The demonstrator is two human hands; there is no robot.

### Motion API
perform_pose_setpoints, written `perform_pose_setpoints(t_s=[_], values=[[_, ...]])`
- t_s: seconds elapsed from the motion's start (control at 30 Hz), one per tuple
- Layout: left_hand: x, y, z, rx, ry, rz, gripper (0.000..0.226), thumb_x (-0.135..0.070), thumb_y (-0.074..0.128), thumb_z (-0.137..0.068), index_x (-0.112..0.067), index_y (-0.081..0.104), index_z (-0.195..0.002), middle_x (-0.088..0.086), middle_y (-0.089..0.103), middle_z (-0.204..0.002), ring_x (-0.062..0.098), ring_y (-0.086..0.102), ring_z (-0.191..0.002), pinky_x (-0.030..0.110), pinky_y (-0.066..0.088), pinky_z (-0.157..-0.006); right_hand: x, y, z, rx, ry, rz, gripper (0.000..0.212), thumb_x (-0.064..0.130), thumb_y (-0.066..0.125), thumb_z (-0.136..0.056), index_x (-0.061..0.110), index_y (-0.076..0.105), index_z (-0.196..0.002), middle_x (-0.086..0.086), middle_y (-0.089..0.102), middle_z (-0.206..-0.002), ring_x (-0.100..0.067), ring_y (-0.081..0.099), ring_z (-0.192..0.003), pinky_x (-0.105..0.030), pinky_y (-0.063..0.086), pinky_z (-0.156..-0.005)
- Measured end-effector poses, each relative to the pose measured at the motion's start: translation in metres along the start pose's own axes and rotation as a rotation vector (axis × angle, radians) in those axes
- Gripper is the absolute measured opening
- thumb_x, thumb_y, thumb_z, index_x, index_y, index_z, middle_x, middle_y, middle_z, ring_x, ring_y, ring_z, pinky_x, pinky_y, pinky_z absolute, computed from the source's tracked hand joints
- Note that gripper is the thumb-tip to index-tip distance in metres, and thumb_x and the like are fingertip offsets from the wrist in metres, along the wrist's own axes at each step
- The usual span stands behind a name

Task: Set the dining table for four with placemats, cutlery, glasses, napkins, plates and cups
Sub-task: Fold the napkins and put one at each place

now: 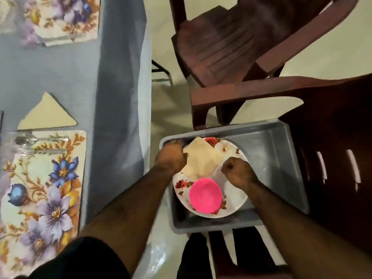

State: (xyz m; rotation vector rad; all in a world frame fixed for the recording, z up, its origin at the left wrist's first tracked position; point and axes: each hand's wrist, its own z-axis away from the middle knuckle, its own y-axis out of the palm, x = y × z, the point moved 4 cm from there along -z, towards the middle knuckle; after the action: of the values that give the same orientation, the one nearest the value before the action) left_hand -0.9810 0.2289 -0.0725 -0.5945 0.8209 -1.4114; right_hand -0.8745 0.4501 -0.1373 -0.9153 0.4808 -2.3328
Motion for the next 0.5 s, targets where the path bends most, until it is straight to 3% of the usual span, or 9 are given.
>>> perform_pose_setpoints(t_s=[0.2, 0.37, 0.5], values=[[-0.010, 0.035, -0.026, -0.076, -0.062, -0.134, 0.056, -0.059, 0.071, -0.089, -0.023, 0.067, -0.132, 0.004, 0.069, -0.131, 0.030, 0.064, -0.120, 0.042, 0.051, -0.103, -0.011, 0.013, -0.027, 0.011, -0.058, 0.009, 0.021, 0.025, 0.071, -0.094, 0.014, 0.076, -0.111, -0.004, 0.073, -0.119, -0.025, 0.067, -0.111, -0.031, 0.050, -0.096], [-0.004, 0.033, -0.024, -0.209, -0.118, -0.051, 0.028, -0.034, 0.058, -0.101, -0.026, 0.074, -0.122, 0.003, 0.076, -0.116, 0.028, 0.071, -0.107, 0.040, 0.058, -0.091, -0.012, 0.015, -0.030, 0.033, -0.049, -0.002, 0.022, 0.031, 0.073, -0.092, 0.016, 0.076, -0.108, -0.004, 0.073, -0.119, -0.024, 0.066, -0.108, -0.033, 0.052, -0.097], [0.002, 0.016, -0.017, -0.248, -0.104, -0.030, 0.026, -0.035, 0.058, -0.099, -0.030, 0.077, -0.116, -0.001, 0.077, -0.107, 0.026, 0.073, -0.097, 0.038, 0.060, -0.082, -0.006, 0.005, -0.026, 0.092, -0.003, -0.011, 0.026, 0.035, 0.070, -0.096, 0.017, 0.074, -0.115, -0.002, 0.073, -0.122, -0.026, 0.066, -0.113, -0.035, 0.052, -0.101]])
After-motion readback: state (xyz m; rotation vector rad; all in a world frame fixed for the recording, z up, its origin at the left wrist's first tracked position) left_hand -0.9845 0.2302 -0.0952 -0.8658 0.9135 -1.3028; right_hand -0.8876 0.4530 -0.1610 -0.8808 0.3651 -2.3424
